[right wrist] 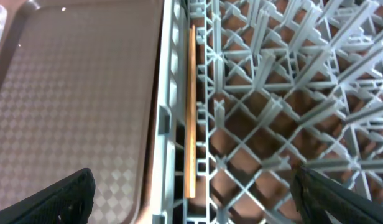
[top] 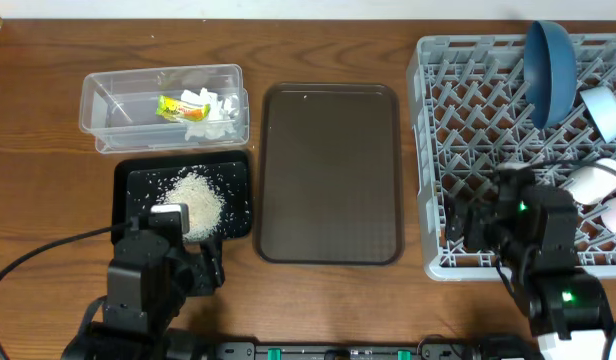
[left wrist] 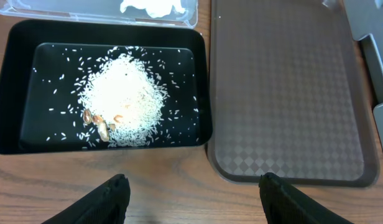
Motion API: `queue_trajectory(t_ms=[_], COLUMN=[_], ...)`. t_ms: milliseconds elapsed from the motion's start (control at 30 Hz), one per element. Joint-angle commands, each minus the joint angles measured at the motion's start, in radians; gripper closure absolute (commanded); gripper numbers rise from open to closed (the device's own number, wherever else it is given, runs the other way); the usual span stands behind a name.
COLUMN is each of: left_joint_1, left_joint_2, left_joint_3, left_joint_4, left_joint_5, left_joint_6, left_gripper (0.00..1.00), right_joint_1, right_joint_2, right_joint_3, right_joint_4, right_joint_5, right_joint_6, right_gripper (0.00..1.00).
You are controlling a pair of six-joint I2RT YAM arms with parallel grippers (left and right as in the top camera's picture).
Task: Sort waste into correct bins and load items into the dishwasher rack
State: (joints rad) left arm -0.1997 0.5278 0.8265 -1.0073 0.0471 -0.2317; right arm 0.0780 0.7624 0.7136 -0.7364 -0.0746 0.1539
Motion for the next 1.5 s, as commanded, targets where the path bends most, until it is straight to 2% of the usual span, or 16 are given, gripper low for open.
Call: queue_trajectory(t_ms=[0, 767, 900, 1167, 1467], left_joint_1=[0.003, 0.003, 0.003, 0.003, 0.003], left_joint_2=[-0.005, -0.005, -0.005, -0.005, -0.005], left_joint_3=[-0.008, -0.008, -0.008, -0.008, -0.008], left_joint_4=[-0.002, -0.002, -0.002, -0.002, -0.002], left_joint_5=[-0.014, -0.014, -0.014, -0.014, -0.014], left_joint_6=[-0.002, -0.002, -0.002, -0.002, -0.002], left_gripper=[0.3, 0.3, 0.3, 0.3, 0.3], right_joint_1=[0.014, 0.014, 0.009, 0.006, 0.001], right_joint_2=[-0.02, -0.014, -0.051, -0.258, -0.621], right_joint_3=[-0.012, -0.012, -0.016, -0.105, -0.355], right_joint_4=[-0.021, -0.064, -0.065, -0.031, 0.172], right_joint_5=[0.015, 0.015, 0.074, 0.085, 0.085], right_joint_6=[0.018, 0.017, 0.005, -0.006, -0.005], right_gripper=[0.01, 0.01, 0.01, 0.01, 0.01])
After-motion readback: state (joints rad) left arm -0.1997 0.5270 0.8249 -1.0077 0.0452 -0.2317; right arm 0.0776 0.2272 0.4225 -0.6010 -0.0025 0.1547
